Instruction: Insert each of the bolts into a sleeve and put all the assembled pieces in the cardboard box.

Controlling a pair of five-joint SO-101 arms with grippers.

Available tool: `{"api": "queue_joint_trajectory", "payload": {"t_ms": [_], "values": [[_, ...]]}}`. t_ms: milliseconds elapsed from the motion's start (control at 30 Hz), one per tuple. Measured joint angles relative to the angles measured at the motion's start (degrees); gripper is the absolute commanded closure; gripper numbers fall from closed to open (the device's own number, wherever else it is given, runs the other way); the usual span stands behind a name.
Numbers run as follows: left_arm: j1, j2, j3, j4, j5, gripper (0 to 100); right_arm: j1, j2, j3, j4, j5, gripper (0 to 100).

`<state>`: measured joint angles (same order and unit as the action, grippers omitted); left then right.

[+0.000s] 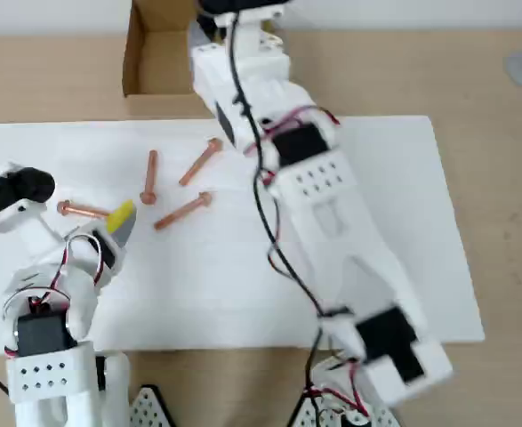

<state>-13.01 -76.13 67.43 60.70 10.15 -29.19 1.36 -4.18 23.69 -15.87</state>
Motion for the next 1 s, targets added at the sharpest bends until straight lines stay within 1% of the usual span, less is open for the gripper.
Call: {"api": "queue_joint_trajectory", "payload": {"t_ms": [233, 333, 467, 633, 800, 1000], "values": [[0.0, -0.1, 3.9, -1.0, 0.0, 68, 0.4, 21.5, -18.3, 0.0, 0.0, 98.9], [0.0, -0.1, 4.7, -2.8, 0.0, 68, 1.3, 30.9, -28.3, 0.0, 0.0, 98.9], [0.0, -0.1, 4.7, -3.3, 0.0, 68, 3.2, 42.7, -40.7, 0.0, 0.2, 98.9], [0.0, 0.0, 5.0, -3.3, 0.0, 68, 3.6, 54.0, -53.2, 4.4, 1.2, 98.7], [0.0, -0.1, 5.0, -3.3, 0.0, 68, 3.4, 62.6, -62.0, 7.6, 4.0, 98.6], [0.0, -0.1, 5.0, -3.3, 0.0, 68, 3.6, 70.3, -66.4, 8.5, 7.1, 98.6]]}}
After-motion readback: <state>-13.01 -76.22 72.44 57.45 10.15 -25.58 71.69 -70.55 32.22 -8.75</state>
